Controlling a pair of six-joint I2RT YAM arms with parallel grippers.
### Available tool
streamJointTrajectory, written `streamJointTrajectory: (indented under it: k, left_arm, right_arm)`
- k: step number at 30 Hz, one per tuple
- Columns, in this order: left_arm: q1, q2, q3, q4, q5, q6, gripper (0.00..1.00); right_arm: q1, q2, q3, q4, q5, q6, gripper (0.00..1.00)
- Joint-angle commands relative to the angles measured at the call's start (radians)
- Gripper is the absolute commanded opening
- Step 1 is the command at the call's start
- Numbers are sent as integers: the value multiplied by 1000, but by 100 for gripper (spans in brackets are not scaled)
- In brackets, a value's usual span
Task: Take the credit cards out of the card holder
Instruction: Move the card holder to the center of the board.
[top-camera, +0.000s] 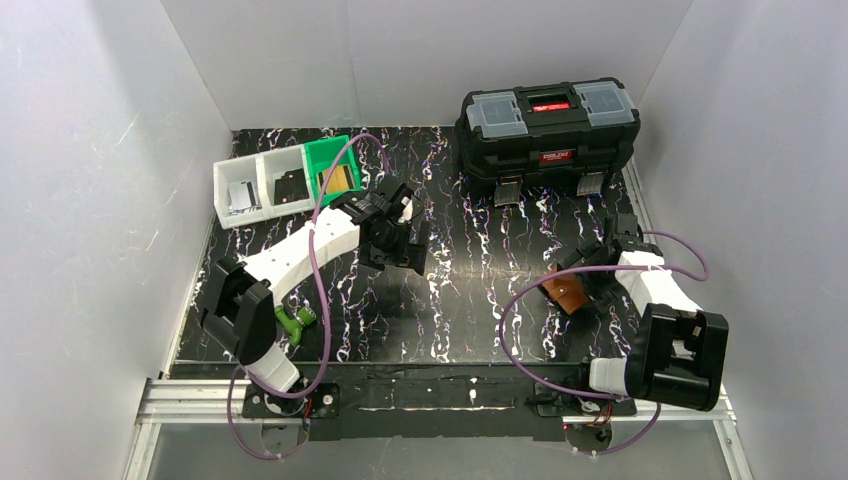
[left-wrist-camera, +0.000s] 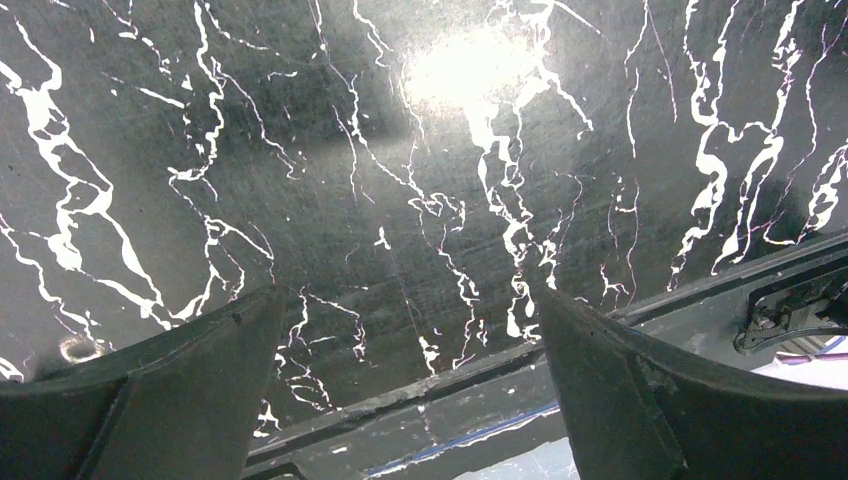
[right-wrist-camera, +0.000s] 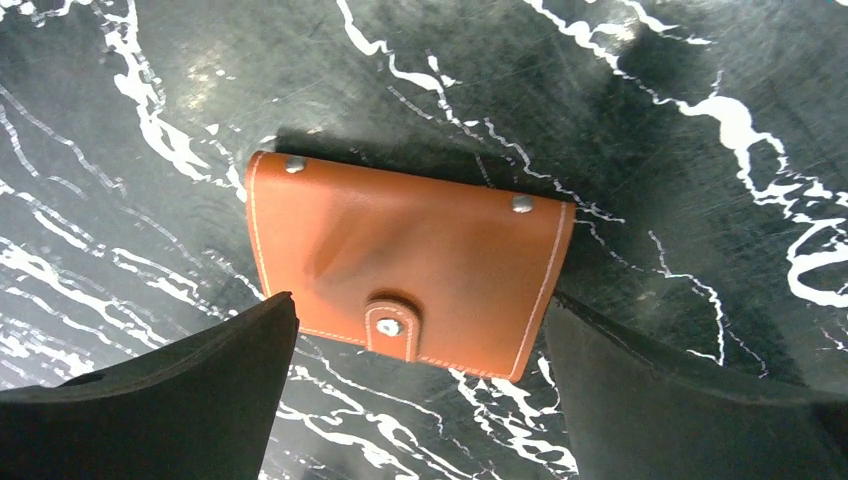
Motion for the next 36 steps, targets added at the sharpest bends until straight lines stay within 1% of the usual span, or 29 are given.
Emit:
streamJointTrajectory:
  k: [1,5,8,11,13,15,20,21,23,25,28,32,34,36]
  left_arm:
    - [2,-76,-18,-6,-1,-3,100]
    - [2,-87,-33,-8,-9,-11,100]
    - [2,-94,-41,-9,-14,-14,99]
    - [2,-98,-51,-9,-18,-18,100]
    - [2,-101,-55,-7,-18,-20,100]
    - [2,-103,-58,-8,-22,-20,99]
    - [3,-104,-66,-7,-32,-20,100]
    - [3,-104,-66,-6,-33,-22,99]
    - [2,-102,-67,-5,-37,-23,100]
    - [3,-99,-68,-5,-40,-26,100]
    - [4,-96,-77,0,-40,-32,99]
    - [7,-96,-95,2,-27,-39,100]
    - [8,-99,-109,5,-14,-42,100]
    - [9,-101,-131,13,9,-46,100]
  right_arm:
    - [-5,30,-7,0,79,19,100]
    - [-11,41,24,-39,131,35,99]
    - [-16,27,32,-44,166,36,93]
    - [-30,43,33,-16,161,22,87]
    - [-35,62,36,7,130,10,80]
    - [-35,84,36,27,96,2,70]
    - [-26,102,7,58,-1,8,42]
    - [-13,99,-7,62,-26,16,40]
    - [31,84,-23,64,-49,45,39]
    - [110,69,-42,64,-55,89,38]
    - [312,57,-56,82,-67,216,38]
    - [526,92,-50,141,-103,380,37]
    - [584,110,-33,156,-106,410,37]
    - [613,116,-15,176,-106,407,39]
